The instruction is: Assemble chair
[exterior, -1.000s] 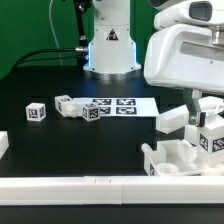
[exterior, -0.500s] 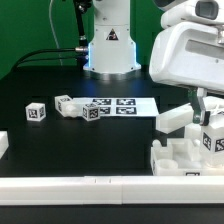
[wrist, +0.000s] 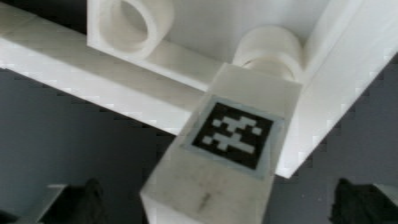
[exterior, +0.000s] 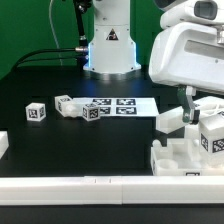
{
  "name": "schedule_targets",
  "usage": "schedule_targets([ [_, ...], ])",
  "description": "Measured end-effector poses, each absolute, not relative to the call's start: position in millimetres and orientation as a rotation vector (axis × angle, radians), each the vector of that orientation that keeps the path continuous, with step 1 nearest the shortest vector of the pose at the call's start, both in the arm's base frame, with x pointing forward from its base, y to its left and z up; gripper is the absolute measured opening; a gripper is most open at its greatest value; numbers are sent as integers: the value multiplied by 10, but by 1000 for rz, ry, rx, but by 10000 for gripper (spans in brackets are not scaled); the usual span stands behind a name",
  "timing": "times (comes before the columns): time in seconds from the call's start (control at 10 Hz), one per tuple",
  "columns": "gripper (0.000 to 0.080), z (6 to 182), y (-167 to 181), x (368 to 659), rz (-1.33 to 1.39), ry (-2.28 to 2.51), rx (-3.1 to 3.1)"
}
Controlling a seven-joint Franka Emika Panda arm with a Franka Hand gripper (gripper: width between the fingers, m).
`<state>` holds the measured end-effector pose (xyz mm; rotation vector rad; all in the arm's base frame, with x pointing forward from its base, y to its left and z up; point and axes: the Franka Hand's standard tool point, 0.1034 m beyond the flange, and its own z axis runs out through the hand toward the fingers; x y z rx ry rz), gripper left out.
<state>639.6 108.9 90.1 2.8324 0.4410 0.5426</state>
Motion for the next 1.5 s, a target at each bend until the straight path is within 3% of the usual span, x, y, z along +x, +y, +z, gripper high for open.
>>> schedule_targets([
  [0.2, 649, 978, 998, 6434, 522, 366, 2858],
  [0.4, 649, 1045, 918, 6420, 214, 234, 2863],
  [0.6, 649, 997, 907, 6360, -26, 178, 2811],
  [1.0, 649, 941, 1118, 6506, 47, 24, 2886],
  [1.5, 649, 970, 1037, 6555, 57, -15, 2898],
])
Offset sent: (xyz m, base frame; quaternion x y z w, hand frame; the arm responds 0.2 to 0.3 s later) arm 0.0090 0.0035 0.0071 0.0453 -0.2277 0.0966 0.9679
